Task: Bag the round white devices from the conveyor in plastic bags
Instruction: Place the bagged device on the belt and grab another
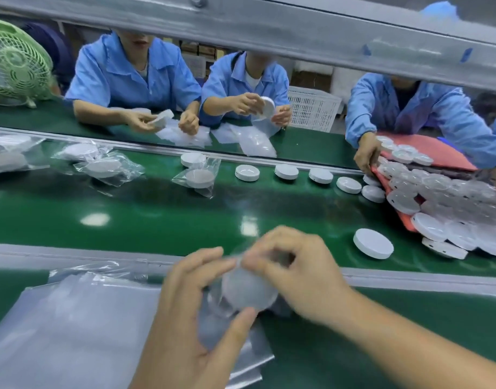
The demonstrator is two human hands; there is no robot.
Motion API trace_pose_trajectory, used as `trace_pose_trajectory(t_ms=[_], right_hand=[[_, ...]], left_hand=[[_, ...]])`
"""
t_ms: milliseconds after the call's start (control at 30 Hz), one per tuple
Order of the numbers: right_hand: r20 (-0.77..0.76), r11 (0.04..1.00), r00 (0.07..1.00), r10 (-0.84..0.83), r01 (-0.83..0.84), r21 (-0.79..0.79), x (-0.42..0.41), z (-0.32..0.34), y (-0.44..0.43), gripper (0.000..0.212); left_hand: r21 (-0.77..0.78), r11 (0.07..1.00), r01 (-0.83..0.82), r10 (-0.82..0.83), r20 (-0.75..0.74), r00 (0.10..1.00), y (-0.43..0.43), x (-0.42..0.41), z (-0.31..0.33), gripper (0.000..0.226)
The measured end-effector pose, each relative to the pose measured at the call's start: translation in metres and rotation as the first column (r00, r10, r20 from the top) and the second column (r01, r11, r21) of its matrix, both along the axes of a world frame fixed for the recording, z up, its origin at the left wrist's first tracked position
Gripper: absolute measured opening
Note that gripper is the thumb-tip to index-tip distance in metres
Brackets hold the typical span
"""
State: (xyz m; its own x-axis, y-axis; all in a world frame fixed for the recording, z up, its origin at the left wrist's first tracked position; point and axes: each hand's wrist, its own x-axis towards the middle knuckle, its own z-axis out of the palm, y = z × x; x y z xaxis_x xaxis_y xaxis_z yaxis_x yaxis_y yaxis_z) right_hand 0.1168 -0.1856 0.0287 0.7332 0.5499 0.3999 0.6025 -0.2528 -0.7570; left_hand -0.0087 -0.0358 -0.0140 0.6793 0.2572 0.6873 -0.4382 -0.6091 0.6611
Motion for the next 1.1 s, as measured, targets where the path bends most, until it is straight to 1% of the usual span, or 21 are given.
trace_pose_trajectory(t_ms=[33, 100, 167, 200, 267, 300, 333, 400, 433, 467, 500, 533, 567, 600, 633, 667, 767, 867, 933, 1000, 1100], right_hand=[[0.014, 0.997, 0.997, -0.082, 0.082, 0.004, 0.022, 0.003, 0.005, 0.021], [0.085, 0.968, 0.965, -0.249, 0.249, 0.004, 0.071, 0.007, 0.016, 0.030], [0.202, 0.914, 0.900, -0.386, 0.402, -0.045, 0.120, 0.010, 0.028, 0.023], [0.254, 0.871, 0.865, -0.432, 0.473, -0.129, 0.144, 0.010, 0.034, 0.021], [0.285, 0.706, 0.846, -0.451, 0.533, -0.466, 0.181, 0.004, 0.045, 0.030], [0.256, 0.610, 0.863, -0.435, 0.491, -0.621, 0.190, -0.001, 0.052, 0.038], [0.193, 0.576, 0.894, -0.405, 0.413, -0.705, 0.193, -0.006, 0.056, 0.044], [0.111, 0.632, 0.934, -0.340, 0.315, -0.708, 0.193, -0.014, 0.058, 0.043], [0.088, 0.688, 0.938, -0.336, 0.308, -0.657, 0.188, -0.018, 0.053, 0.039], [0.090, 0.724, 0.931, -0.353, 0.333, -0.604, 0.185, -0.022, 0.045, 0.034], [0.139, 0.703, 0.913, -0.383, 0.385, -0.597, 0.181, -0.026, 0.033, 0.030], [0.237, 0.614, 0.883, -0.405, 0.455, -0.645, 0.174, -0.029, 0.018, 0.032], [0.336, 0.489, 0.844, -0.418, 0.521, -0.699, 0.168, -0.033, -0.001, 0.043], [0.389, 0.381, 0.817, -0.427, 0.552, -0.742, 0.162, -0.039, -0.022, 0.057], [0.398, 0.317, 0.802, -0.444, 0.556, -0.768, 0.156, -0.044, -0.044, 0.067], [0.367, 0.310, 0.800, -0.474, 0.542, -0.781, 0.152, -0.048, -0.066, 0.071], [0.226, 0.457, 0.803, -0.552, 0.518, -0.723, 0.141, -0.047, -0.117, 0.063], [0.259, 0.520, 0.829, -0.496, 0.522, -0.676, 0.119, -0.037, -0.129, 0.052], [0.318, 0.612, 0.849, -0.421, 0.525, -0.592, 0.097, -0.027, -0.125, 0.045], [0.425, 0.746, 0.855, -0.299, 0.487, -0.455, 0.064, -0.016, -0.112, 0.040], [0.593, 0.897, 0.805, -0.004, 0.265, -0.354, 0.015, -0.015, -0.090, 0.036]], left_hand=[[0.127, 0.991, -0.042, 0.041, 0.005, 0.999, 0.004, 0.003, -0.002, 0.052], [0.357, 0.932, -0.058, 0.057, 0.012, 0.998, 0.013, 0.011, -0.006, 0.047], [0.551, 0.835, -0.009, 0.014, -0.005, 1.000, 0.019, 0.017, -0.013, 0.029], [0.610, 0.790, 0.060, -0.024, -0.066, 0.998, 0.019, 0.017, -0.018, 0.022], [0.635, 0.747, 0.198, -0.025, -0.271, 0.962, 0.016, 0.017, -0.026, 0.018], [0.625, 0.737, 0.258, -0.031, -0.349, 0.937, 0.017, 0.019, -0.027, 0.022], [0.633, 0.712, 0.303, -0.037, -0.397, 0.917, 0.019, 0.018, -0.020, 0.025], [0.745, 0.610, 0.270, 0.015, -0.351, 0.936, 0.025, 0.013, -0.009, 0.032], [0.839, 0.498, 0.220, 0.047, -0.279, 0.959, 0.032, 0.008, -0.007, 0.042], [0.872, 0.429, 0.235, 0.057, -0.285, 0.957, 0.039, 0.004, -0.005, 0.045], [0.838, 0.493, 0.236, 0.060, -0.304, 0.951, 0.040, 0.003, -0.004, 0.045], [0.747, 0.607, 0.271, 0.018, -0.354, 0.935, 0.039, 0.003, -0.006, 0.044], [0.638, 0.703, 0.315, -0.040, -0.407, 0.913, 0.033, 0.005, -0.007, 0.045], [0.561, 0.750, 0.350, -0.068, -0.460, 0.885, 0.024, 0.013, -0.009, 0.042], [0.542, 0.772, 0.334, -0.084, -0.433, 0.897, 0.021, 0.015, -0.015, 0.034], [0.547, 0.788, 0.282, -0.065, -0.381, 0.922, 0.022, 0.016, -0.018, 0.026], [0.510, 0.819, 0.262, -0.044, -0.401, 0.915, 0.020, 0.017, -0.011, 0.012], [0.503, 0.830, 0.240, -0.010, -0.418, 0.908, 0.017, 0.013, -0.011, 0.010], [0.531, 0.819, 0.217, 0.027, -0.414, 0.910, 0.018, 0.011, -0.012, 0.015], [0.526, 0.818, 0.233, 0.021, -0.432, 0.902, 0.019, 0.009, -0.010, 0.018], [0.561, 0.790, 0.247, 0.039, -0.448, 0.893, 0.019, 0.008, -0.006, 0.020]])
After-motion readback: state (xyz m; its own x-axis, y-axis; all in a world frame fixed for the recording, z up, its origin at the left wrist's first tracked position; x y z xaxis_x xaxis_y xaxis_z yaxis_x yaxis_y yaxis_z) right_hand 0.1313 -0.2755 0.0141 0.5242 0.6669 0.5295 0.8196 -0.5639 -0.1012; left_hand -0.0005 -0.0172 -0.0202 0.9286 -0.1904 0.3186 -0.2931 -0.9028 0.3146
